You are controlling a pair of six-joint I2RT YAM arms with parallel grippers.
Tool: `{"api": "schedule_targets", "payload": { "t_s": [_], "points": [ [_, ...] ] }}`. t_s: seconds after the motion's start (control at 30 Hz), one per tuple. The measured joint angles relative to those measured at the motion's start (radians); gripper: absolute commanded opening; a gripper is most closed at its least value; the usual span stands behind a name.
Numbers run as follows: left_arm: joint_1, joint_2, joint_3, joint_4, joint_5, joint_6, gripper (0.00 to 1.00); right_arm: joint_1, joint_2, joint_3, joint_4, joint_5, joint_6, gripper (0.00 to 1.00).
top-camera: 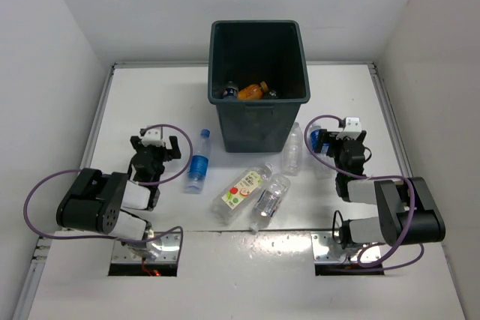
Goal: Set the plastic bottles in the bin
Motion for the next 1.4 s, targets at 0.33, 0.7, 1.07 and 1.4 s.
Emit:
{"api": "schedule_targets", "payload": {
  "t_s": [0.33,0.7,1.07,1.4],
  "points": [
    [0.0,-0.191,0.299,-0.538,-0.17,-0.098,1.0,0.0,0.001,0.0,0.0,0.0,0.0,1.0],
    [-0.014,-0.305,0.754,-1.154,-0.179,-0.222,1.0,0.0,0.003,0.0,0.0,0.0,0.0,1.0],
    [-0.147,-0.141,0.658,-1.304,0.196,-0.216,1.0,0.0,0.003,0.0,0.0,0.0,0.0,1.0],
    [-0.162,0.025,0.613,-1.304,0.277,-0.259,1.0,0.0,0.004,0.0,0.0,0.0,0.0,1.0]
  ]
}}
